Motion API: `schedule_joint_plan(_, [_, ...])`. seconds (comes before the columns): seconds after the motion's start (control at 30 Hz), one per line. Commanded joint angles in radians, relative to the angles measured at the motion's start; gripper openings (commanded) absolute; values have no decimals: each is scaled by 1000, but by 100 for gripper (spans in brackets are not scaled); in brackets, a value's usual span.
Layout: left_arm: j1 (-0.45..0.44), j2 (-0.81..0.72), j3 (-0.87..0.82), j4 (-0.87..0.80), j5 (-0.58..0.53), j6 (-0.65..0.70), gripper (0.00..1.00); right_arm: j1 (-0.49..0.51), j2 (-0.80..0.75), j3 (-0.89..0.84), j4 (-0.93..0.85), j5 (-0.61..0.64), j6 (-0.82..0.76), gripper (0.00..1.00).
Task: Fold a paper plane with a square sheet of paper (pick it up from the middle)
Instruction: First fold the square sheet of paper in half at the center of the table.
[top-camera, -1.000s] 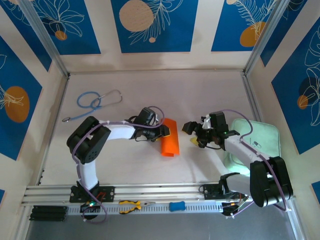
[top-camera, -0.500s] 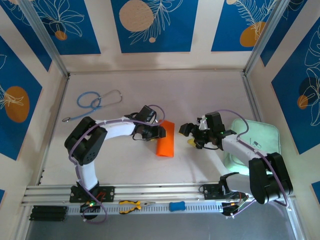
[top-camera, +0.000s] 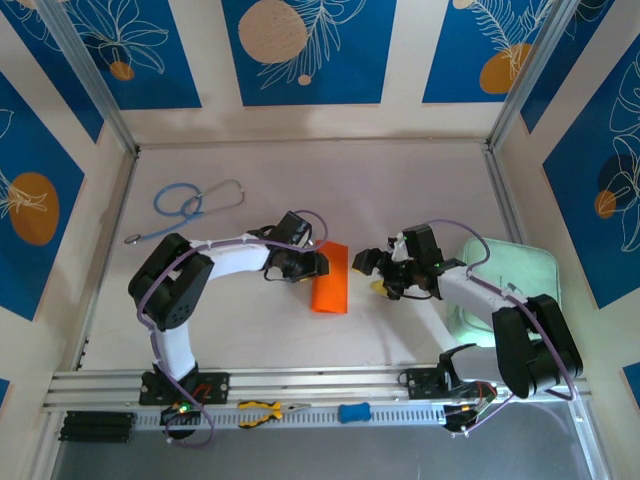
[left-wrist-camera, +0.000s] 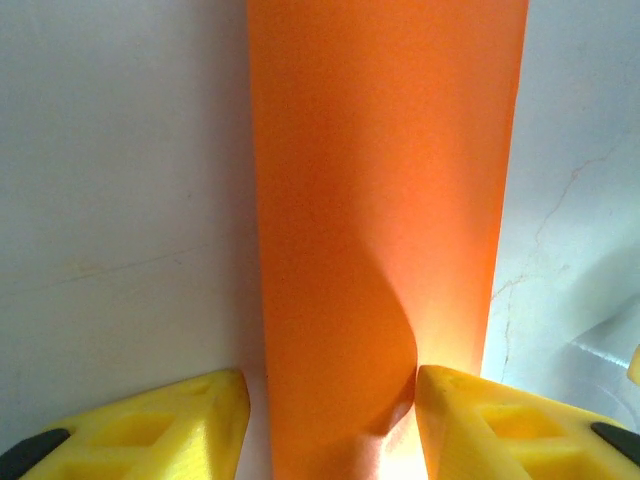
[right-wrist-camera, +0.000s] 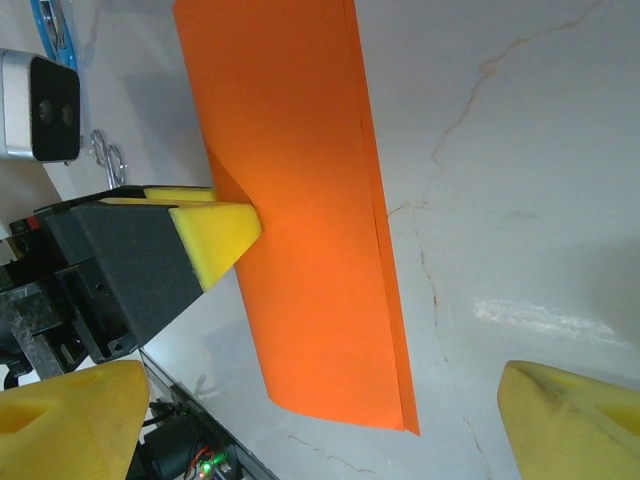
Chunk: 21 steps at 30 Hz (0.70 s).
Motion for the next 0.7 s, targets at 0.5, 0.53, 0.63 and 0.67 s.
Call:
schedule_joint_plan(0.5, [7, 76, 52, -167, -119, 32, 52, 10, 7, 29, -9, 16, 14, 92])
schedule_joint_plan(0.53, [4, 81, 62, -183, -131, 31, 52, 10, 7, 28, -12, 16, 15, 92])
schedule_joint_plan(0.63, [-2, 95, 90, -237, -169, 29, 52, 9, 6, 28, -14, 18, 13, 92])
schedule_joint_plan(0.67, [-3, 99, 98, -253, -181, 25, 53, 10, 6, 28, -14, 19, 14, 92])
